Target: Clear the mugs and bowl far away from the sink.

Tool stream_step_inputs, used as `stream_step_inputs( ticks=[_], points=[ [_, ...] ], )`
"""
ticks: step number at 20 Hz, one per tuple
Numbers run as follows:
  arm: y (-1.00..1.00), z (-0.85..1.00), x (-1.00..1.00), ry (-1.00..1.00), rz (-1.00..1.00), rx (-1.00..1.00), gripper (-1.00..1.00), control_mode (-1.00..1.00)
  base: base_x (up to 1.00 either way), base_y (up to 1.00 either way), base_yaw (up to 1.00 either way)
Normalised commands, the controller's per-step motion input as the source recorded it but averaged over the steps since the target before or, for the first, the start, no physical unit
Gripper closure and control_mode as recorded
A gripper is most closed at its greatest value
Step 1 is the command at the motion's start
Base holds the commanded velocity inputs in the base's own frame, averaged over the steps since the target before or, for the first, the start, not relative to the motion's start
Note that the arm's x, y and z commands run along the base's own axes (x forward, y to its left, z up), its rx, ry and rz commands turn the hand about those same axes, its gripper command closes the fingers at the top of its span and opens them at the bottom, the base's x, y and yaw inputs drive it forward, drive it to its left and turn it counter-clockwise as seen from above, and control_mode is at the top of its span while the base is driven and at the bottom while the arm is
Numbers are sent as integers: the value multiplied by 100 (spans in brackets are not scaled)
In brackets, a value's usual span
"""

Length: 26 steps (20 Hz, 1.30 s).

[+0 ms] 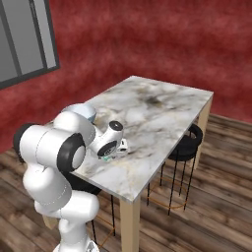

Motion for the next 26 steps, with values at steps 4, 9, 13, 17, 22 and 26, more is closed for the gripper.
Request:
stream_step_inputs(
  ticks=[4, 9, 13, 17, 22, 26],
  points=[
    [-54, -30, 0, 3, -19, 0, -100, -100, 0, 0, 0],
    [-33, -10, -4, 1, -16, 0, -100, -100, 0, 0, 0],
    [40, 33, -7, -7, -1, 0, -100, -100, 0, 0, 0],
    [82, 32, 0, -7, 0, 1, -100, -100, 0, 0, 0],
    [43, 29, -4, -7, 1, 3, -100, -100, 0, 0, 0],
    [-66, 55, -52, -15, 0, 3, -100, -100, 0, 0, 0]
  ],
)
